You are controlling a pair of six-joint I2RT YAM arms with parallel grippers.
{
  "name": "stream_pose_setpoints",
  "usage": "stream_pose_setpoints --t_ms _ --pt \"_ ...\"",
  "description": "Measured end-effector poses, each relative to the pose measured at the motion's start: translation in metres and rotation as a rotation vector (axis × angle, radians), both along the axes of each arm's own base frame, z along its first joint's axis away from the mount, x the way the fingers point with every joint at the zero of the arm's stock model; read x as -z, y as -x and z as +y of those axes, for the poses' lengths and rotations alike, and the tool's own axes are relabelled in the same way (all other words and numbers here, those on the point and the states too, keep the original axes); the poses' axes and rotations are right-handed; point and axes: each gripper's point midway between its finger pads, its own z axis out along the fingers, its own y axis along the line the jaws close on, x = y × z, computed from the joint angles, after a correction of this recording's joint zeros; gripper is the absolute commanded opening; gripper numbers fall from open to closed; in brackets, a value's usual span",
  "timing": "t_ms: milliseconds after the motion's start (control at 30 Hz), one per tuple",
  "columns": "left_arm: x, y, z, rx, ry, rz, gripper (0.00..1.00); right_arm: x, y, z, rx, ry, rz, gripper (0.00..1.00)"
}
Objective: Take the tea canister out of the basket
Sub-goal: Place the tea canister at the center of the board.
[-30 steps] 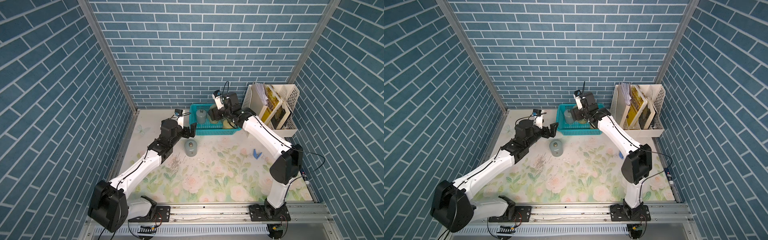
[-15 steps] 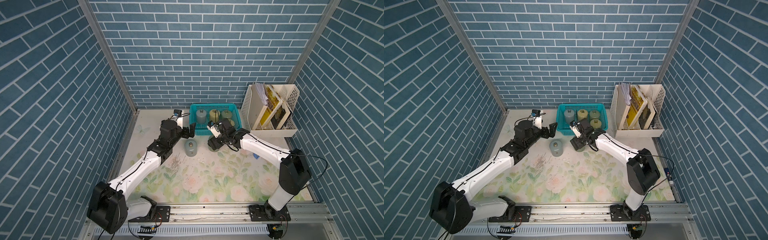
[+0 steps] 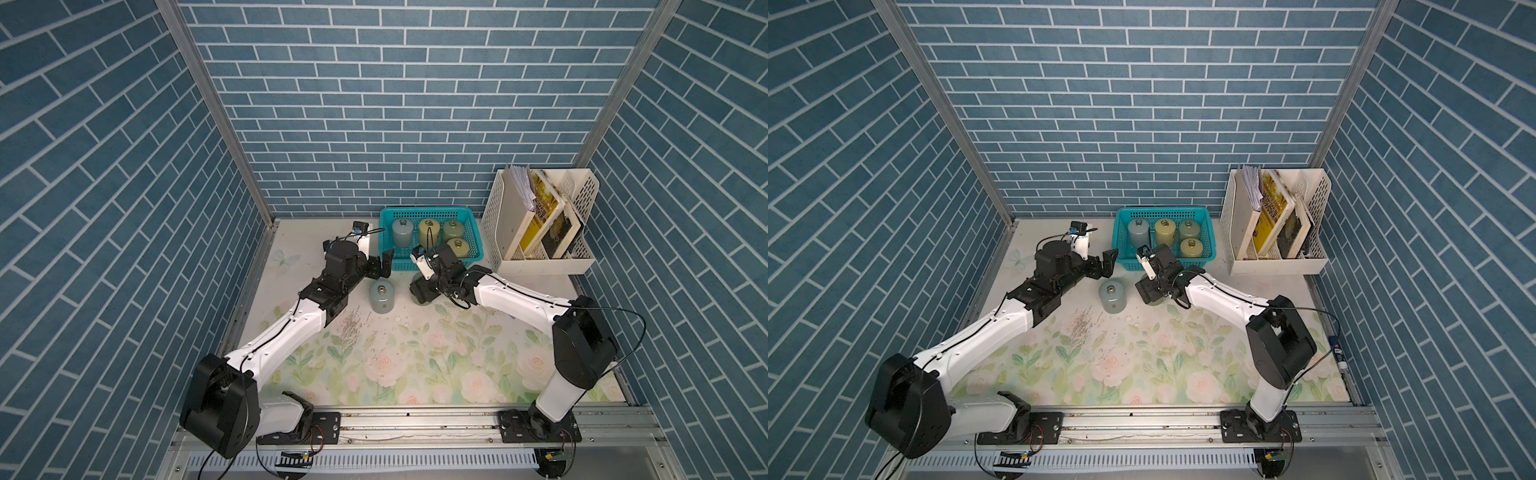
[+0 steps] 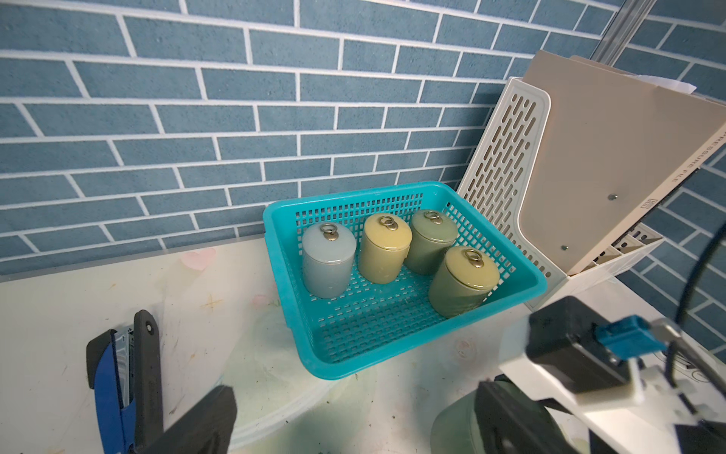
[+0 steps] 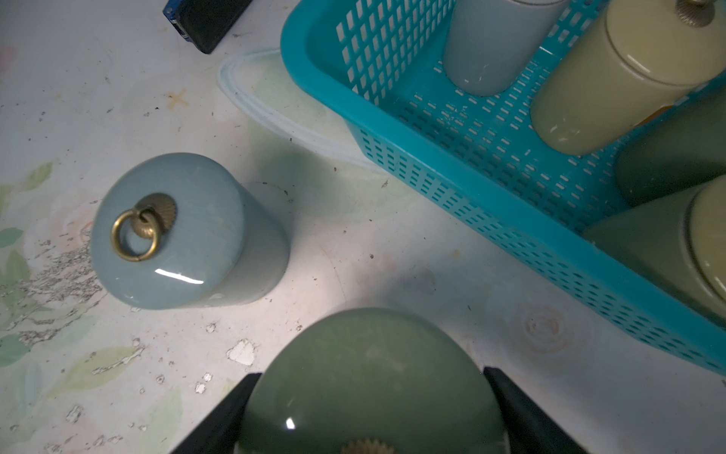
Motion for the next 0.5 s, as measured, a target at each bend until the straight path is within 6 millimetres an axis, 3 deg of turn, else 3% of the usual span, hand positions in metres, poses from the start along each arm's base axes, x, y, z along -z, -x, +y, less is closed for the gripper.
stream_pose_setpoints --t_ms 500 --pt "0.008 -0.002 -0.003 0.010 -0.012 0.016 1.00 0.031 -0.003 -0.001 0.026 0.045 0.043 0.00"
